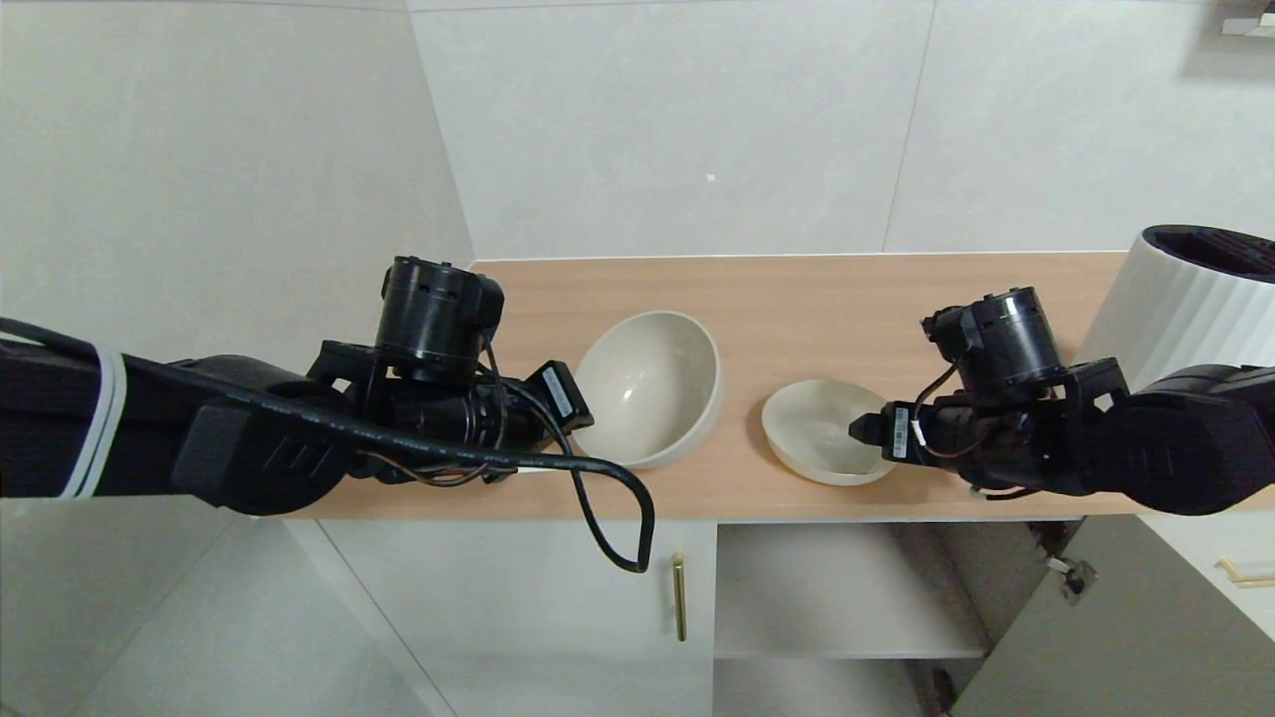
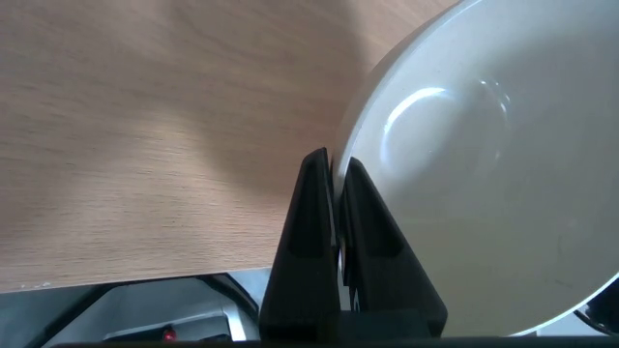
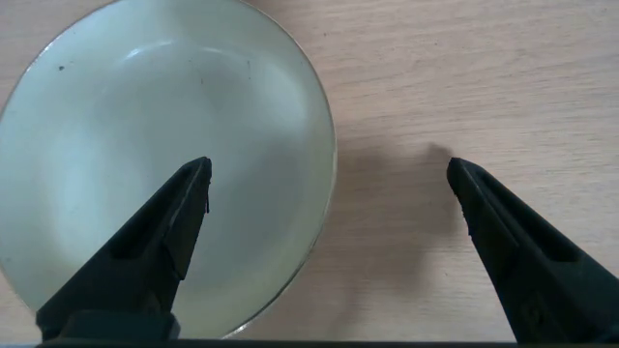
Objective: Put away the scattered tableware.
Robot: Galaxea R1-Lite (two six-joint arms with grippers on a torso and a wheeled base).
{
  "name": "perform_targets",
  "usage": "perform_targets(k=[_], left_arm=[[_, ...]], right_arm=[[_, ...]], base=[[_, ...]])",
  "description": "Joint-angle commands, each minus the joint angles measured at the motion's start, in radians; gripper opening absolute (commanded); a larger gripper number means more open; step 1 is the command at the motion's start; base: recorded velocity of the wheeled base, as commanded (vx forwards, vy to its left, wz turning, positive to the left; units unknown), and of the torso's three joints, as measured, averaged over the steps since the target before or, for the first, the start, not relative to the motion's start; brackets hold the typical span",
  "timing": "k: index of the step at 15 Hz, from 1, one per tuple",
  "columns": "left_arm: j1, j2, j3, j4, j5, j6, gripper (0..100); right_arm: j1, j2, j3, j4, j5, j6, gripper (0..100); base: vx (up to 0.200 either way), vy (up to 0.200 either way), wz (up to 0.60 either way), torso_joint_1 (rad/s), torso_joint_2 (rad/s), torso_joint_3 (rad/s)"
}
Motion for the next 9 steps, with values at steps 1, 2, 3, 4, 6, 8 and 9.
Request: perform_targets(k=[1,2,3,4,6,8,9], left_arm=[[0.0,-0.003,0.0,0.0,0.001,0.0,0],[0.0,-0.003,0.0,0.0,0.001,0.0,0],[0.0,-0.003,0.0,0.0,0.001,0.0,0],[0.0,-0.003,0.0,0.0,0.0,0.0,0],[0.0,-0.004,0.0,0.0,0.0,0.0,0],[0.0,-0.013,0.0,0.003,0.0,0.001,0],[0.0,-0.042,0.009,0.004,-0.003,0.003,0]], right_arm=[[0.0,0.009,-0.003,-0.003,0.0,0.001,100],[0.0,0.009,-0.002,-0.003,0.0,0.001,0],[0.002,0.008,-0.002,-0.004,0.0,0.003,0],[0.002,0.008,-0.003,-0.003,0.0,0.003,0],[0.002,0.001,-0.003,-0.003,0.003,0.003,0],[0.002,-0.008,-0.002,-0.001,0.008,0.003,0],[0.002,-0.02,0.001,0.0,0.009,0.003,0]], base=[[0.0,0.0,0.0,0.0,0.0,0.0],[0.0,0.0,0.0,0.0,0.0,0.0],[0.0,0.0,0.0,0.0,0.0,0.0],[0.0,0.0,0.0,0.0,0.0,0.0],[0.0,0.0,0.0,0.0,0.0,0.0],[0.0,0.0,0.0,0.0,0.0,0.0],[0.0,0.0,0.0,0.0,0.0,0.0]])
